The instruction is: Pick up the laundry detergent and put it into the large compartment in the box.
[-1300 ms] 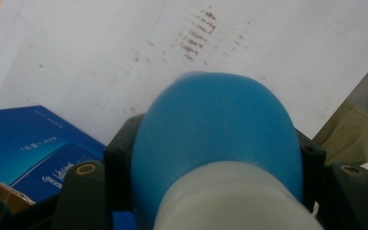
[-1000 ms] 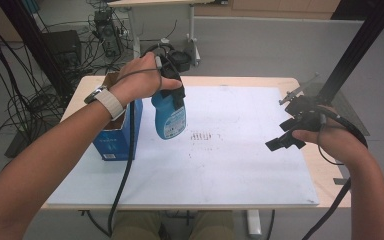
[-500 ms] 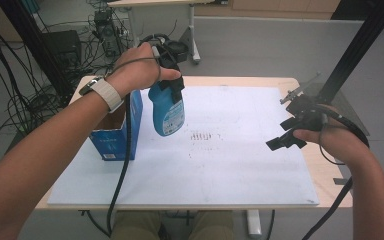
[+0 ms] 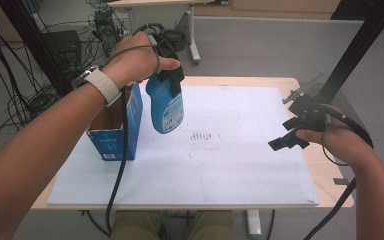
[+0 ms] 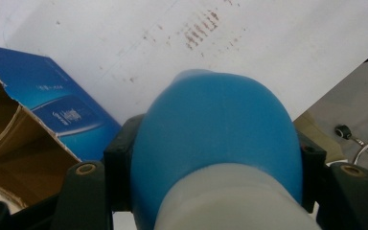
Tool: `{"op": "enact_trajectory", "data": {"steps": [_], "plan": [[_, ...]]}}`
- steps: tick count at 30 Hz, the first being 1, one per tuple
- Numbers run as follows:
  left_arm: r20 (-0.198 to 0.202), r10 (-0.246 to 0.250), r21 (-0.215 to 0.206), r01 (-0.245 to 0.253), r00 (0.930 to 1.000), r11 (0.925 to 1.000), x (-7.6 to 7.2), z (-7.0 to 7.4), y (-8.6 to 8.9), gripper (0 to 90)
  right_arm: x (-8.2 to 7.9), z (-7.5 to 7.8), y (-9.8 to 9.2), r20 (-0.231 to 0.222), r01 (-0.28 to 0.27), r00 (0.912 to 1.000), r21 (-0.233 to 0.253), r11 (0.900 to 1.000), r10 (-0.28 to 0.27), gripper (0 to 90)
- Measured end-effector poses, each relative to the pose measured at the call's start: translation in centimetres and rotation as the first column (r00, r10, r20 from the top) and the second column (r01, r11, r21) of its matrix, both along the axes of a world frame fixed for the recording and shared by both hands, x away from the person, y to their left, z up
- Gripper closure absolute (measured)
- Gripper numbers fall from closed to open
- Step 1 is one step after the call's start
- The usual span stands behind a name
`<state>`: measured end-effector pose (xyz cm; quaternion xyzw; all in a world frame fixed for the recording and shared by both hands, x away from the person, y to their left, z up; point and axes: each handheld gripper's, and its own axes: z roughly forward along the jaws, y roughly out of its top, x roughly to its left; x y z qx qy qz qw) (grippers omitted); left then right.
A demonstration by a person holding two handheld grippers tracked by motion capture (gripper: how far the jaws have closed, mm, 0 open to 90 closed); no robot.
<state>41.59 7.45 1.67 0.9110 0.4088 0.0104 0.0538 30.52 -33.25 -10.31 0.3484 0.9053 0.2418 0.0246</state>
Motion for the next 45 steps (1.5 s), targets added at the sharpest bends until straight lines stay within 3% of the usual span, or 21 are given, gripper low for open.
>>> {"op": "enact_trajectory", "data": {"steps": [8, 13, 24, 39, 45], "plan": [[-0.019, 0.049, -0.009, -0.049, 0.9986, 0.9988, -0.1, 1.5, 0.5, 38.1, -0.1, 0.2, 0.1, 0.008, -0.006, 0.9999, 0.001, 1.000, 0.006, 7.5], [-0.019, 0.078, 0.011, -0.078, 0.9968, 0.9969, -0.3, 2.2, 0.2, 38.1, 0.1, 0.2, 0.3, 0.011, -0.013, 0.9999, 0.003, 1.000, 0.013, 7.5], [-0.039, 0.144, 0.018, -0.143, 0.9888, 0.9895, 0.2, 3.2, 0.3, 38.1, 0.6, 0.1, 0.4, 0.009, -0.025, 0.9996, 0.008, 1.000, 0.025, 7.5], [-0.060, 0.246, 0.006, -0.246, 0.9675, 0.9693, 0.8, 4.0, 2.2, 38.0, 0.6, 0.1, 0.3, 0.016, -0.038, 0.9992, 0.013, 0.999, 0.037, 7.5], [-0.056, 0.299, -0.003, -0.299, 0.9528, 0.9542, 0.9, 4.3, 3.3, 38.0, 0.5, 0.1, 0.3, 0.017, -0.037, 0.9992, 0.007, 0.999, 0.037, 7.5]]}}
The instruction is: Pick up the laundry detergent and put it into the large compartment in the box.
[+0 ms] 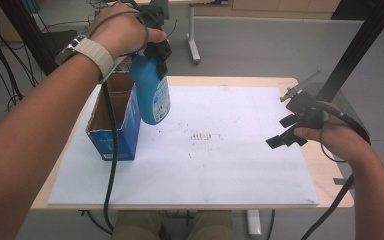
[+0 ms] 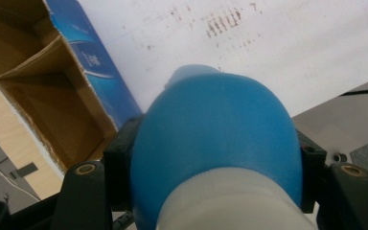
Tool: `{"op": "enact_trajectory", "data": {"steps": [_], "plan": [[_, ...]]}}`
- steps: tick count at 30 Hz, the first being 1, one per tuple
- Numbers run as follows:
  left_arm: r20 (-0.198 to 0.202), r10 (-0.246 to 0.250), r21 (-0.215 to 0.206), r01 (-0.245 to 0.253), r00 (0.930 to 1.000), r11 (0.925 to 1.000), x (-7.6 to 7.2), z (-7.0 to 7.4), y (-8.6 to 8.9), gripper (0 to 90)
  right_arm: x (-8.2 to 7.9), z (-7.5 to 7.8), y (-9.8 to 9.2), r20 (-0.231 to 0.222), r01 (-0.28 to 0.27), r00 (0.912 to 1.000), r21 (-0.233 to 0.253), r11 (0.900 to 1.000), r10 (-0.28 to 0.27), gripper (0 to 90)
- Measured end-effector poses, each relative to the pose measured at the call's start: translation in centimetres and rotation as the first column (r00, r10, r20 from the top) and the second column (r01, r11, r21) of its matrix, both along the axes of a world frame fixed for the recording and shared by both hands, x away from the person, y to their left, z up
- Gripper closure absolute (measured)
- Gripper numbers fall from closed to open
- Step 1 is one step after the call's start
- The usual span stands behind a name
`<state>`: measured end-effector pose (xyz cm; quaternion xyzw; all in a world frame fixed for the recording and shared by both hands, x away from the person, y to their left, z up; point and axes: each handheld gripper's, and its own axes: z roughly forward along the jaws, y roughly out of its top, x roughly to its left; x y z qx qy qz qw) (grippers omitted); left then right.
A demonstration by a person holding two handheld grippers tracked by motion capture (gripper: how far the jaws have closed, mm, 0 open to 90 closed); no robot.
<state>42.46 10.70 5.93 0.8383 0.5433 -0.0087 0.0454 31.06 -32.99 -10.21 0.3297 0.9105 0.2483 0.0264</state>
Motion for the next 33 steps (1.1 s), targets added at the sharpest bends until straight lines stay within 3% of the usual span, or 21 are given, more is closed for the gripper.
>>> {"op": "enact_trajectory", "data": {"steps": [15, 33], "plan": [[-0.012, 0.103, -0.007, -0.103, 0.9946, 0.9947, 0.4, 0.7, 2.4, 37.9, 0.5, -0.3, 0.1, -0.003, -0.009, 1.0000, 0.003, 1.000, 0.009, 7.5], [-0.011, 0.179, -0.021, -0.179, 0.9838, 0.9836, 0.2, 1.2, 4.6, 37.9, 1.0, -0.6, 0.1, 0.001, -0.022, 0.9998, 0.014, 1.000, 0.022, 7.5]]}}
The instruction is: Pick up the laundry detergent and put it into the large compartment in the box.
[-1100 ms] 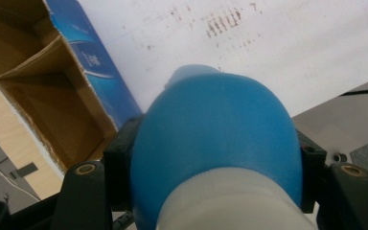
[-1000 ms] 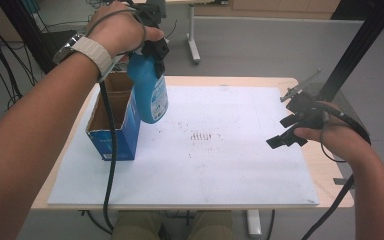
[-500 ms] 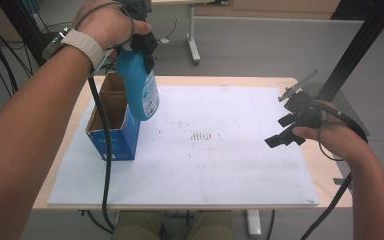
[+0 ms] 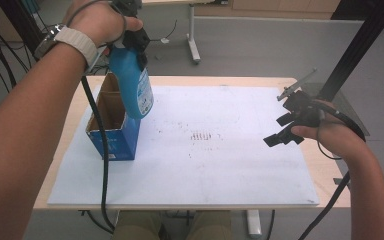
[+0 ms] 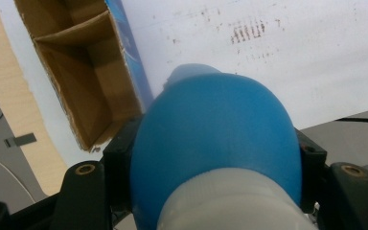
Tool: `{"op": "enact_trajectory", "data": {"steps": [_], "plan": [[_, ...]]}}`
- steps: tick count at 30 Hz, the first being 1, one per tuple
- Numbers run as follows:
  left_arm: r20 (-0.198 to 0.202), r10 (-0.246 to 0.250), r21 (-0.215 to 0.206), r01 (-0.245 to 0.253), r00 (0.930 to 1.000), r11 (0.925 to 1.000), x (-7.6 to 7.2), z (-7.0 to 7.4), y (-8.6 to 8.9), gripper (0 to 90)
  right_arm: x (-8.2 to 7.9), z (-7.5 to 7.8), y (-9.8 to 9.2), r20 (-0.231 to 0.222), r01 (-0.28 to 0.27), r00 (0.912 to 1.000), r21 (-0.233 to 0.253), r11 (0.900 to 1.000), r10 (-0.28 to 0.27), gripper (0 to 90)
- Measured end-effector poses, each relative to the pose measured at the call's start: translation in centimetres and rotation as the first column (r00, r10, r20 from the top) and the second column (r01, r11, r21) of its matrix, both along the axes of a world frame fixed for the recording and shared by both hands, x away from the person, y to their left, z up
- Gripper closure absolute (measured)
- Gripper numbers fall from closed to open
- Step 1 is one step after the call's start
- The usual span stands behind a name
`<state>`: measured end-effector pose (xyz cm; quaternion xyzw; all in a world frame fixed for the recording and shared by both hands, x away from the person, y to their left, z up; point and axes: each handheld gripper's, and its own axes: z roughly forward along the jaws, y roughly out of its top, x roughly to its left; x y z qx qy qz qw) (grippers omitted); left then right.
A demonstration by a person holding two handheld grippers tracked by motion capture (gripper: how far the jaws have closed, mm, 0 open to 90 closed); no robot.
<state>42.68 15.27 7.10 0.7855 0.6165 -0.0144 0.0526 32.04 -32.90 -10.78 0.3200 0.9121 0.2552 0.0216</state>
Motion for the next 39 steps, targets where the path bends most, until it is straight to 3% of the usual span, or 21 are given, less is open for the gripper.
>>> {"op": "enact_trajectory", "data": {"steps": [20, 39], "plan": [[0.006, 0.101, -0.003, -0.101, 0.9949, 0.9949, 0.0, 0.2, 3.8, 37.8, 0.7, -0.3, 0.1, -0.002, -0.013, 0.9999, 0.006, 1.000, 0.013, 7.5], [0.017, 0.147, 0.009, -0.147, 0.9890, 0.9891, 0.1, -0.3, 5.7, 37.7, 1.4, -0.5, 0.2, -0.005, -0.024, 0.9997, 0.010, 1.000, 0.024, 7.5]]}}
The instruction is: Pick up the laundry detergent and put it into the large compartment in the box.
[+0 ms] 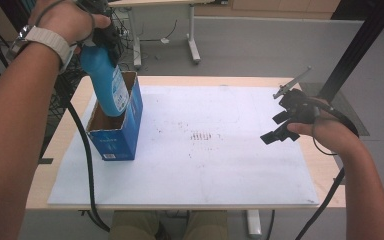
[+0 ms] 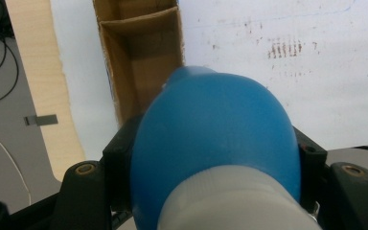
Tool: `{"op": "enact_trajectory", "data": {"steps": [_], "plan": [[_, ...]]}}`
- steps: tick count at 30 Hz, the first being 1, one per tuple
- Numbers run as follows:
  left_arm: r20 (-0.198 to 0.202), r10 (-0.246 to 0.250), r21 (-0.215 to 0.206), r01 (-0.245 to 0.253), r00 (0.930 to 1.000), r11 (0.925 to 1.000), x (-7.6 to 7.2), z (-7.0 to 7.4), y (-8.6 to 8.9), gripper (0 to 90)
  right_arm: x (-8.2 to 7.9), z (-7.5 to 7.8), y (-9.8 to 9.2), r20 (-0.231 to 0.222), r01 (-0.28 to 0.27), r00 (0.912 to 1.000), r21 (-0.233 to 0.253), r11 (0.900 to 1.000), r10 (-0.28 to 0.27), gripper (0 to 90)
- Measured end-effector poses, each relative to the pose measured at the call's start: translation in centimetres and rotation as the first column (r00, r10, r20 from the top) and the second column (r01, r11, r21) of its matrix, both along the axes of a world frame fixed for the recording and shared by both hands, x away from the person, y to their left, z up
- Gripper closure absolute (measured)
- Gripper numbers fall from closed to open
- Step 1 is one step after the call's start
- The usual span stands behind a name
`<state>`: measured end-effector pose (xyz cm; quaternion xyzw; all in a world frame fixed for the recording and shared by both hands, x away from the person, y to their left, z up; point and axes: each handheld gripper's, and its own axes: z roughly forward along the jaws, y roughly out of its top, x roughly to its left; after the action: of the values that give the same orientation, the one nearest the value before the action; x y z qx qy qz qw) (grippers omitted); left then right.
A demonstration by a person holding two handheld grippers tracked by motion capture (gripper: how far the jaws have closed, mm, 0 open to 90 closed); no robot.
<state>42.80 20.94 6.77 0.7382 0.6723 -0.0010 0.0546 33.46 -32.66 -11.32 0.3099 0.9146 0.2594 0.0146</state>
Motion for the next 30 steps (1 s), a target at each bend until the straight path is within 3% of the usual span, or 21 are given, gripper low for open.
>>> {"op": "enact_trajectory", "data": {"steps": [13, 30], "plan": [[0.007, 0.034, 0.001, -0.034, 0.9994, 0.9994, 0.3, -0.7, 1.4, 37.7, 0.7, -0.6, 0.2, -0.013, -0.005, 0.9999, 0.001, 1.000, 0.005, 7.5], [0.017, 0.045, 0.019, -0.045, 0.9989, 0.9988, 0.9, -1.5, 1.6, 37.7, 0.9, -1.0, -0.2, -0.023, 0.001, 0.9997, 0.001, 1.000, -0.001, 7.5]]}}
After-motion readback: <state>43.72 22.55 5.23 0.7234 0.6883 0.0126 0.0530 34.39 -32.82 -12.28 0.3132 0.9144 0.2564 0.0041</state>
